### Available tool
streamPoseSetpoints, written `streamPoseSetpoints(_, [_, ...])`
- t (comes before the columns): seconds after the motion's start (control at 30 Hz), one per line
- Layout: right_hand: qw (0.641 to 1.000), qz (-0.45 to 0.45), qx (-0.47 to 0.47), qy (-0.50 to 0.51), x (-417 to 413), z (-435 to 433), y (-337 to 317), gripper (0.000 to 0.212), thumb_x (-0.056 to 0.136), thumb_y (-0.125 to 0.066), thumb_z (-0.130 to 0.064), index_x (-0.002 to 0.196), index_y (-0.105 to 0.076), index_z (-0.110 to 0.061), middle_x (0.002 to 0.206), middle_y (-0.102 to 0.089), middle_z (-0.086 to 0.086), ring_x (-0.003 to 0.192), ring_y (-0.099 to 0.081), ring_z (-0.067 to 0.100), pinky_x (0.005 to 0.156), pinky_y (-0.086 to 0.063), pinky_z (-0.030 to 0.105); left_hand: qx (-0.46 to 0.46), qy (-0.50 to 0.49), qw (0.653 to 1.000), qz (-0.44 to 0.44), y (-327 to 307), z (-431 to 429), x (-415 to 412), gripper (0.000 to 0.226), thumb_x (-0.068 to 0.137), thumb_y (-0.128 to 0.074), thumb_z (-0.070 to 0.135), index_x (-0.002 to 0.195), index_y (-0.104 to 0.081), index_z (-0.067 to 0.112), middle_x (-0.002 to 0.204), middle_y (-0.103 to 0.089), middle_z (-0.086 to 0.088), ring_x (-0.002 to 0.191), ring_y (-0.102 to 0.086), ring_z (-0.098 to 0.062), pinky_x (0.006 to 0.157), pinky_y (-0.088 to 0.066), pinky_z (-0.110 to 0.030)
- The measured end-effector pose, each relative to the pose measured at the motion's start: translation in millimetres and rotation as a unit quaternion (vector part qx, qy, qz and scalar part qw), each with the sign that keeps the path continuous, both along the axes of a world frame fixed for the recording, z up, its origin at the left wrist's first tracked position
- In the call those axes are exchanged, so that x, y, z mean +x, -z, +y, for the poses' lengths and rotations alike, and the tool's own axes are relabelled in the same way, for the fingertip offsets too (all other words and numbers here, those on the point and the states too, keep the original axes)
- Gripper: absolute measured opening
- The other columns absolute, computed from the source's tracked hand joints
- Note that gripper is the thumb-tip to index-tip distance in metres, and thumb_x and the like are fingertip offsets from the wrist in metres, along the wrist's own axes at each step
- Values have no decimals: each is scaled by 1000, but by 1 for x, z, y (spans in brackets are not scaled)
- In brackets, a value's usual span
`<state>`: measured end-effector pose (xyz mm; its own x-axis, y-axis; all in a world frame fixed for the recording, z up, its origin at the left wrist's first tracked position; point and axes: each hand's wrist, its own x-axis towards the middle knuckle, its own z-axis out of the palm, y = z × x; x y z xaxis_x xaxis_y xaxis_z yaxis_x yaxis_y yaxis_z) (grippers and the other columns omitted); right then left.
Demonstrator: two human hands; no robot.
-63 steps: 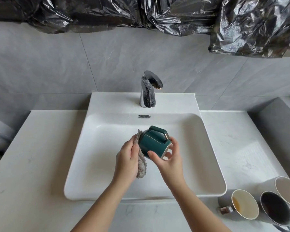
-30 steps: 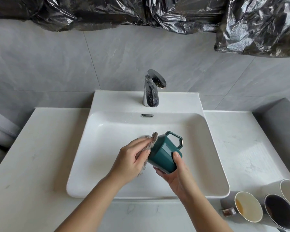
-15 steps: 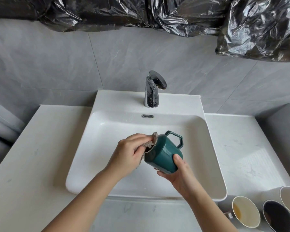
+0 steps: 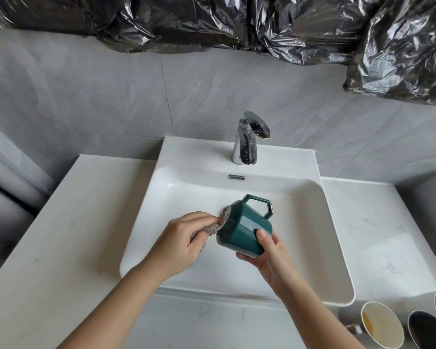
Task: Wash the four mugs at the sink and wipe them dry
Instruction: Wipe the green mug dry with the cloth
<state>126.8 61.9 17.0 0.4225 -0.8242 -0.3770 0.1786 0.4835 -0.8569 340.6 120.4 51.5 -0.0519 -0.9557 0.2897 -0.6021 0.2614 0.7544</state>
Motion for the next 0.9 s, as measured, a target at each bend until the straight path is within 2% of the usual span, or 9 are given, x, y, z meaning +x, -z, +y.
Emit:
streamPoseSetpoints(0.1, [1000, -4, 5, 0, 13, 8, 0, 105, 46, -91, -61, 131, -56, -12, 119, -69, 16, 101, -70, 31, 73, -58, 36, 13, 15, 1000, -18, 1, 7, 18, 38, 85, -47, -4, 107, -69, 16, 95, -62, 15, 84, -58, -2, 71, -45, -17])
streamPoseSetpoints(0.2, [1000, 0, -3, -10, 28, 14, -4, 103, 47, -90, -61, 132, -55, -14, 118, -70, 13, 101, -70, 30, 74, -57, 35, 2, -5, 1000, -29, -3, 14, 38, 39, 83, -47, -5, 108, -70, 13, 99, -65, 9, 92, -60, -2, 79, -47, -15])
streamPoseSetpoints(0.3, [999, 21, -29, -28, 48, 17, -8, 89, 54, -90, -51, 130, -56, -20, 117, -70, 9, 103, -70, 31, 77, -57, 38, -47, -106, 992, -41, -5, 25, 70, 38, 81, -48, -5, 109, -70, 8, 106, -66, 6, 98, -59, 5, 86, -42, -7])
streamPoseSetpoints(0.37, [998, 31, -49, -39, 63, 19, -11, 73, 63, -82, -39, 129, -56, -22, 119, -69, 10, 107, -69, 31, 80, -57, 41, -47, -182, 981, -55, 5, 33, 101, 35, 84, -50, -3, 111, -69, 8, 108, -62, 7, 99, -59, -4, 88, -40, -8])
streamPoseSetpoints(0.47, [996, 37, -66, -54, 86, 20, -14, 70, 65, -78, -35, 130, -55, -22, 119, -70, 7, 108, -69, 28, 82, -58, 40, 29, -259, 961, -96, 35, 44, 143, 33, 84, -59, -7, 112, -68, 8, 109, -61, 3, 101, -60, -20, 89, -45, -25])
streamPoseSetpoints(0.53, [995, 39, -68, -56, 100, 21, -15, 72, 66, -79, -34, 132, -54, -23, 120, -70, 8, 108, -69, 27, 81, -58, 39, 88, -269, 953, -111, 59, 50, 162, 37, 80, -62, -8, 113, -68, 8, 110, -61, -4, 102, -60, -28, 87, -48, -34])
streamPoseSetpoints(0.63, [994, 54, -75, -57, 115, 23, -12, 73, 65, -81, -34, 133, -54, -23, 123, -68, 11, 110, -68, 27, 80, -58, 38, 163, -236, 947, -143, 96, 60, 175, 43, 73, -68, -7, 113, -70, 10, 104, -64, -10, 102, -60, -34, 85, -48, -35])
streamPoseSetpoints(0.73, [991, 73, -87, -68, 126, 27, -10, 73, 63, -81, -36, 131, -56, -26, 121, -68, 7, 106, -69, 23, 77, -57, 33, 247, -207, 935, -148, 121, 74, 174, 42, 73, -71, 6, 114, -69, 17, 106, -61, -7, 106, -57, -30, 86, -49, -34])
streamPoseSetpoints(0.9, [987, 105, -90, -83, 140, 34, -4, 77, 61, -82, -40, 131, -54, -27, 122, -67, 6, 104, -70, 26, 76, -57, 32, 292, -175, 929, -148, 142, 90, 170, 42, 72, -75, 25, 113, -68, 19, 101, -52, -4, 104, -54, -29, 82, -48, -33])
